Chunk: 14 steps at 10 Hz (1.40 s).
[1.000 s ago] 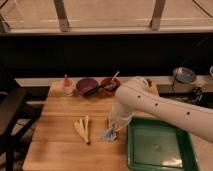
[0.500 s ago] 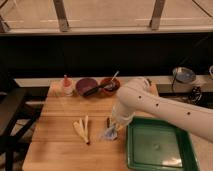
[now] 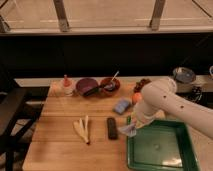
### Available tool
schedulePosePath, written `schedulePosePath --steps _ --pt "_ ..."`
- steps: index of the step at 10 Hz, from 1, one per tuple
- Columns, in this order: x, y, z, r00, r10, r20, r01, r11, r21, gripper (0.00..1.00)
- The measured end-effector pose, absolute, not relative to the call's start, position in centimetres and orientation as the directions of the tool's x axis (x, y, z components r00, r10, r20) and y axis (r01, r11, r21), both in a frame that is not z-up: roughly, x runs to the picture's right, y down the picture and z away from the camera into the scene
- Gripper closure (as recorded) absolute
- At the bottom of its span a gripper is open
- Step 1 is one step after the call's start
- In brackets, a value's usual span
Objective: Wipe tray with towel
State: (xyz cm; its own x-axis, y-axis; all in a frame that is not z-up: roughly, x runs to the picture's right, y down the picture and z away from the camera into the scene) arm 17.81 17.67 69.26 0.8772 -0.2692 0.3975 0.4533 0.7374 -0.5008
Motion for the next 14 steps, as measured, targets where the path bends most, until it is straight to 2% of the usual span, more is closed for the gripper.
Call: schedulePosePath --steps 8,14 --pt "27.2 25.0 73.2 0.976 0.018 0.219 0.138 0.727 -0.673 1.0" --pt "27.7 25.6 73.5 0.978 0.037 0.207 0.118 0.717 -0.687 1.0"
